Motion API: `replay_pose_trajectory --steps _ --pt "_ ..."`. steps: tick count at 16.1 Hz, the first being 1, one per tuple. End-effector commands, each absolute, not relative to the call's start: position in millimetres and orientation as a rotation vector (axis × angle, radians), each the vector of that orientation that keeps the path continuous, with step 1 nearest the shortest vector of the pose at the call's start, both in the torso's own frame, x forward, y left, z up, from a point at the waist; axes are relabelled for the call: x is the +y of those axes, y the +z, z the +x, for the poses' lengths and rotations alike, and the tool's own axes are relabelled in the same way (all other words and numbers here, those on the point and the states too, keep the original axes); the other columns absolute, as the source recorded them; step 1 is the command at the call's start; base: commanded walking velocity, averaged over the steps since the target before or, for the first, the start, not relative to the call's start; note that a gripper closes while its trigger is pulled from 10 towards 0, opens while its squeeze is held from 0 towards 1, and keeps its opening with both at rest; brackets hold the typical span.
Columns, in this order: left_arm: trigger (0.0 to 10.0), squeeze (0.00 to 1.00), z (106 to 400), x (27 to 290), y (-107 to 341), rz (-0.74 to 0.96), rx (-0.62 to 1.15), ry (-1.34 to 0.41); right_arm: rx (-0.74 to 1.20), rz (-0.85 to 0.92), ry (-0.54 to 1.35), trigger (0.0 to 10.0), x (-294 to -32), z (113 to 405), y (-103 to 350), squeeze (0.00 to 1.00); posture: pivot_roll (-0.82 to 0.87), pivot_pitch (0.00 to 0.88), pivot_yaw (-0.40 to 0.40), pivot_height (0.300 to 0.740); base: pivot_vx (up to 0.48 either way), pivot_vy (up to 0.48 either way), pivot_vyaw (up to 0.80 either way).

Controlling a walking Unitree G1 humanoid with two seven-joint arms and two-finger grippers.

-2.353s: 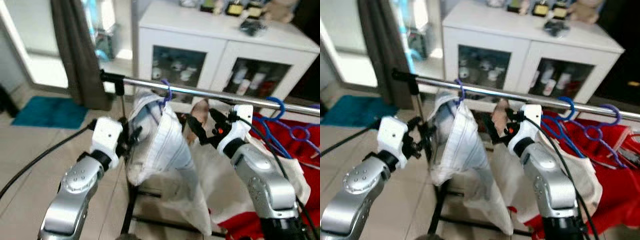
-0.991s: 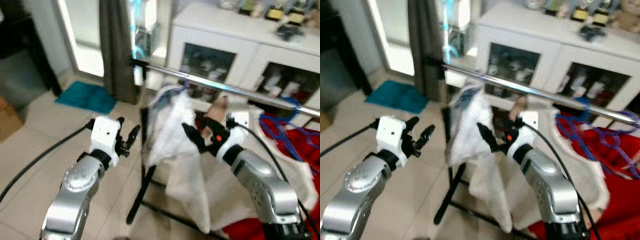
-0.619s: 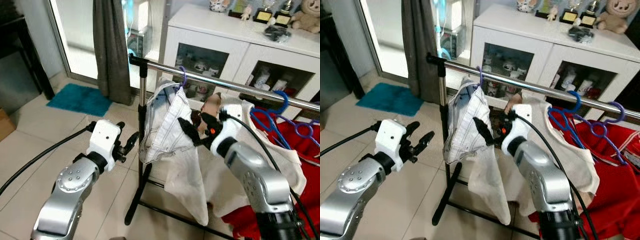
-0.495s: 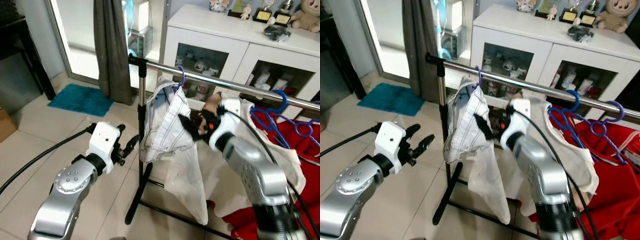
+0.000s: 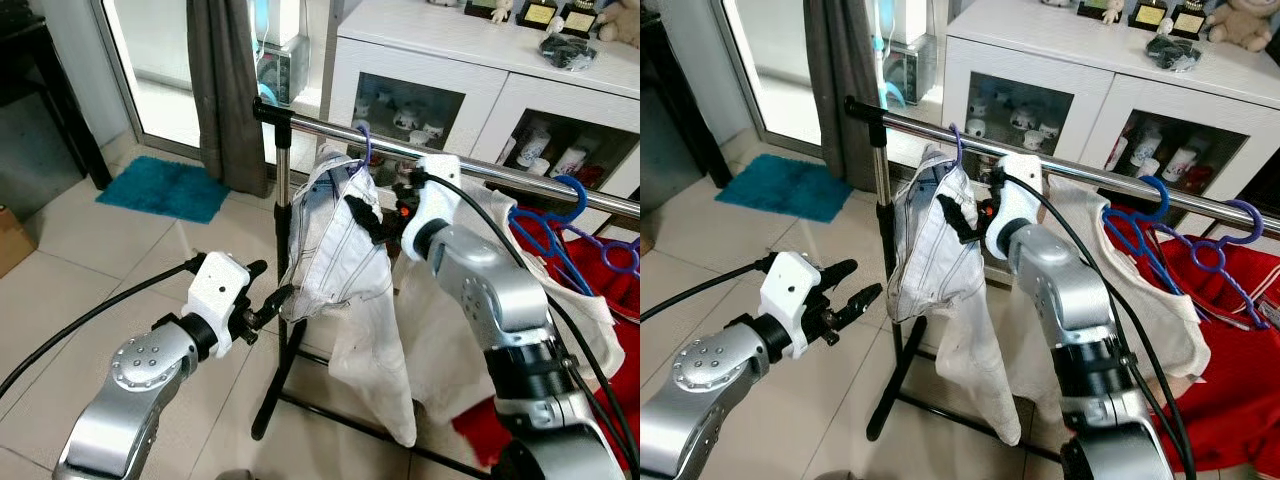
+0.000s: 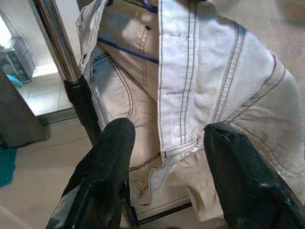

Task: Hang hanger

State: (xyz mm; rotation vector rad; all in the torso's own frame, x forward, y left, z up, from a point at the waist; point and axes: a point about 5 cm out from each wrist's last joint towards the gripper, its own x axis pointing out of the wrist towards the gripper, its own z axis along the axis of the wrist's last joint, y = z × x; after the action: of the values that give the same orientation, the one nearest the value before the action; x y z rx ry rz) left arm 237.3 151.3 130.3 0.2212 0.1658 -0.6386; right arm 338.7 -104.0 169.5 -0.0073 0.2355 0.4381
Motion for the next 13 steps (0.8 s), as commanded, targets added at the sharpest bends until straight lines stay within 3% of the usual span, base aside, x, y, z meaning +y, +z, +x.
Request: replay_pose_trajectory --steps 1,5,6,9,12,13 --pt "10.0 0.0 235 148 133 0.219 0.16 -0.67 0.287 -0.041 0.431 10.0 -107 340 166 1.0 0.09 0.0 -0.068 0.74 0.0 0.0 0.0" --pt "10.0 0.0 234 146 133 0.22 0.16 -0.682 0.381 -0.057 0.456 10.0 -104 337 152 1.0 0.08 0.0 -0.07 0.74 0.0 0.0 0.0" --pt "10.0 0.0 234 146 133 0.22 0.16 -0.683 0.4 -0.067 0.46 10.0 -104 337 149 0.01 0.08 0.0 -0.07 0.74 0.0 0.0 0.0" --pt "10.0 0.0 235 145 133 0.222 0.156 -0.686 0.406 -0.049 0.457 10.0 -103 341 149 0.0 0.08 0.0 -0.07 0.74 0.0 0.0 0.0" --pt "10.0 0.0 236 145 134 0.225 0.152 -0.687 0.402 -0.036 0.462 1.8 -101 345 151 0.0 0.08 0.0 -0.07 0.74 0.0 0.0 0.0" --pt "10.0 0.0 236 145 133 0.226 0.153 -0.686 0.404 -0.032 0.465 0.0 -100 346 150 0.0 0.08 0.0 -0.073 0.74 0.0 0.0 0.0"
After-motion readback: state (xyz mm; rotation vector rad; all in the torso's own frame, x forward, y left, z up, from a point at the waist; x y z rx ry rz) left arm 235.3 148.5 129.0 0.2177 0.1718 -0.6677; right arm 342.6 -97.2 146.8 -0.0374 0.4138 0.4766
